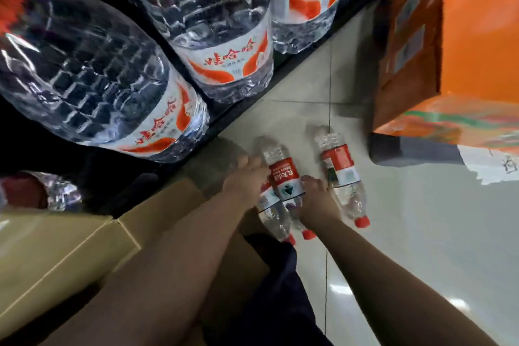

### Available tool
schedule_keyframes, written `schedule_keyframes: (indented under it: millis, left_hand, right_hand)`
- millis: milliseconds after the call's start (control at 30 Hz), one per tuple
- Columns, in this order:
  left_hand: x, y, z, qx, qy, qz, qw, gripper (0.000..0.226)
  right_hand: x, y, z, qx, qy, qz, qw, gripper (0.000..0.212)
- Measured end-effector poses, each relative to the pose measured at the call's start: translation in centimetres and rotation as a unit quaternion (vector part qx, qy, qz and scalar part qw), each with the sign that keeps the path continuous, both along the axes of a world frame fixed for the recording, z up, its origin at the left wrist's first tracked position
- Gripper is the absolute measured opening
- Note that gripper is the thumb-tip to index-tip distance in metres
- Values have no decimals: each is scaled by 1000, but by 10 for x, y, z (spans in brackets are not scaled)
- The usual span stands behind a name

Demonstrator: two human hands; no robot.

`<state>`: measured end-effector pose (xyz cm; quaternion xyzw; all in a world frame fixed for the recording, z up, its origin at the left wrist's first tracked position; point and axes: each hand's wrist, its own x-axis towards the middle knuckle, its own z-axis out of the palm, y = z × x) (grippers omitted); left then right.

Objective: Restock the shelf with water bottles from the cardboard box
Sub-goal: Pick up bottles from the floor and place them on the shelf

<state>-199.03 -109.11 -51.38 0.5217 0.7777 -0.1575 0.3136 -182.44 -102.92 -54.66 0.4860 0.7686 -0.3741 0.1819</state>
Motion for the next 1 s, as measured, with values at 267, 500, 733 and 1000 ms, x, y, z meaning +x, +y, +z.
schedule_keyframes:
  millis: [267,500,733,1000]
  left_hand:
    - [-20,-15,-31,12,-48,15,999,52]
    - [-16,-41,-44,64,-120,128,982,75]
    - [-28,-11,-25,225,30,144,963,42]
    - [-24,39,-28,33,15,-35,999,78]
  right_hand:
    - [-13,1,-16,-5,46,14,999,86]
    - [-42,34,-12,15,51,107,993,81]
    - [-9,4,-3,112,158,81,978,52]
    - [-3,-35,-15,127,34,201,971,76]
